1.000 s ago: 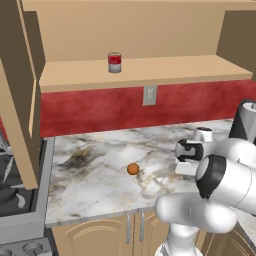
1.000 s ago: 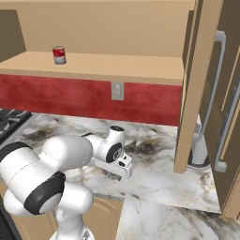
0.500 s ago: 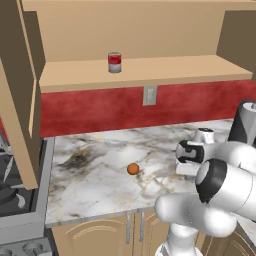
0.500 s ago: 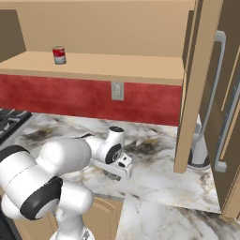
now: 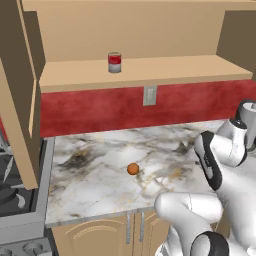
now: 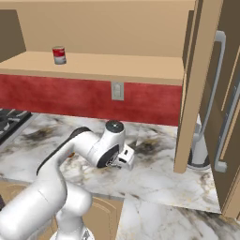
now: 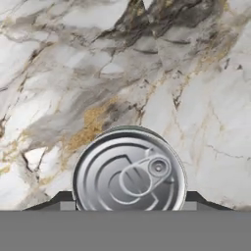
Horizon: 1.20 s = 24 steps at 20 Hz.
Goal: Restock the canned food cabinet by taking the new fresh canned food from the counter and placing it in the cabinet. Then, take the old canned food from the cabinet and place it on the counter.
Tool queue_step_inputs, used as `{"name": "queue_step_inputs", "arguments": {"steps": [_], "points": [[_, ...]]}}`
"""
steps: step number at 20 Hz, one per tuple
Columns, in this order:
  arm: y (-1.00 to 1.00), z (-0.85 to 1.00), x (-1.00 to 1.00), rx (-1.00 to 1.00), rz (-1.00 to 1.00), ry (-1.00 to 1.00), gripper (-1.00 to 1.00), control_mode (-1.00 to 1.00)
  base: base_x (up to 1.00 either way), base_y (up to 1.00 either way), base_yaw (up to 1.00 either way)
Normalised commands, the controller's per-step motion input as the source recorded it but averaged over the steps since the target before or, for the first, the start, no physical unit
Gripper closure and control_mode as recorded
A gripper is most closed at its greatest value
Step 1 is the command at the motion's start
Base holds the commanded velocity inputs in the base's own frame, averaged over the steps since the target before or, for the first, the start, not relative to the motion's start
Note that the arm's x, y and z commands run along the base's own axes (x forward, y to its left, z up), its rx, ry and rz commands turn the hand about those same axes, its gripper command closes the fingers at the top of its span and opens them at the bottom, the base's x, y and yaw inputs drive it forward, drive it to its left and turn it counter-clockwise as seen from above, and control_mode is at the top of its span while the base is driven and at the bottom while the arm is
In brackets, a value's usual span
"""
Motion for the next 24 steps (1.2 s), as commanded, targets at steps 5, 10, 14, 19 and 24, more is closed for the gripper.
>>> {"name": "queue_step_inputs", "arguments": {"steps": [5,10,14,19,24], "points": [[0.14,1.00,-0.34,-0.01,0.00,-0.54,1.00,-1.00,0.00,0.00,0.00],[0.31,1.00,-0.13,-0.06,0.00,-0.45,1.00,-1.00,0.00,0.00,0.00],[0.24,1.00,0.00,-0.10,0.00,-0.27,1.00,-1.00,0.00,0.00,0.00],[0.10,1.00,0.00,-0.13,0.00,-0.07,1.00,-1.00,0.00,0.00,0.00],[0.17,1.00,0.00,-0.19,0.00,0.12,1.00,-1.00,0.00,0.00,0.00]]}}
